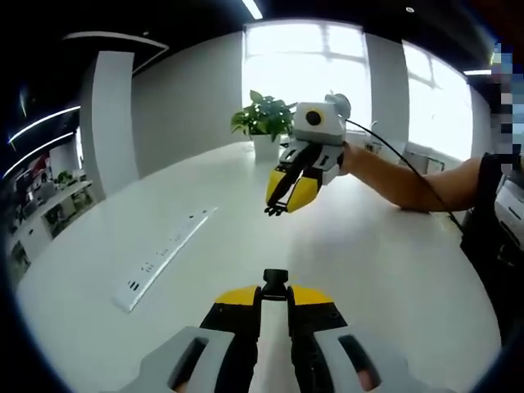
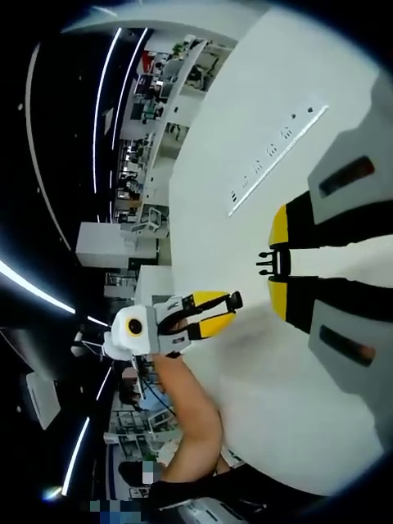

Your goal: Snap the two parts of the plastic buckle together until the buckle closes and remains connected.

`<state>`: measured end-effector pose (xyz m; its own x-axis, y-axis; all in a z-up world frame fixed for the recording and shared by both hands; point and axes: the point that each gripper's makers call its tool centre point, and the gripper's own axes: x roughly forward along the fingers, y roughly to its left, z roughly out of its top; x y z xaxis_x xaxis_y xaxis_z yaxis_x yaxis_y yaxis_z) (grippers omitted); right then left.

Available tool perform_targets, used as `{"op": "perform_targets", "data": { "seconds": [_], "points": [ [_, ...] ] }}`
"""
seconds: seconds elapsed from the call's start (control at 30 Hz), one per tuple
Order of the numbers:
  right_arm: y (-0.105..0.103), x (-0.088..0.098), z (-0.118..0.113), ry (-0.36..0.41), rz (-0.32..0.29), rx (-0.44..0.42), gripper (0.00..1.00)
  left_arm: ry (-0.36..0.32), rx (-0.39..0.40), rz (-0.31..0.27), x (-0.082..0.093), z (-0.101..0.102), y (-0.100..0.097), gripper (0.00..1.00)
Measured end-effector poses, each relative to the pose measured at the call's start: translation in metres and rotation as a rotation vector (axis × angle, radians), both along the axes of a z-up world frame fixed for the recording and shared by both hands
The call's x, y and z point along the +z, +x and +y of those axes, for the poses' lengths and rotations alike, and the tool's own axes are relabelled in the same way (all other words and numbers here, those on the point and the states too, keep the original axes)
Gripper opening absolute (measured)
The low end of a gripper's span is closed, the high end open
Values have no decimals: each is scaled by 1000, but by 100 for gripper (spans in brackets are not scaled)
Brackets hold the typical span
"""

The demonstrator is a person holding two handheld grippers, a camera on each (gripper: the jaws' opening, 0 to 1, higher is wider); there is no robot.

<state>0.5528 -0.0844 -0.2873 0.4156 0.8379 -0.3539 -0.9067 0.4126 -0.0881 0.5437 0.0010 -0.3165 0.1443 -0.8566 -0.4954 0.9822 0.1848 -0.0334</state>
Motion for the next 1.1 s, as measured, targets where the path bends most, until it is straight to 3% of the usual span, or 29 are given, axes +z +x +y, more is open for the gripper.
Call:
{"op": "perform_targets", "data": {
  "seconds": [0.43,0.9,1.1],
  "points": [
    [0,7,0,-24,-11,-22,12,-5,29,-13,10,3,-6,11],
    [-21,15,3,-17,-22,-31,12,4,18,-32,25,5,-23,11],
    [-27,15,1,-17,-23,-34,12,1,11,-27,24,1,-28,11]
  ]
}}
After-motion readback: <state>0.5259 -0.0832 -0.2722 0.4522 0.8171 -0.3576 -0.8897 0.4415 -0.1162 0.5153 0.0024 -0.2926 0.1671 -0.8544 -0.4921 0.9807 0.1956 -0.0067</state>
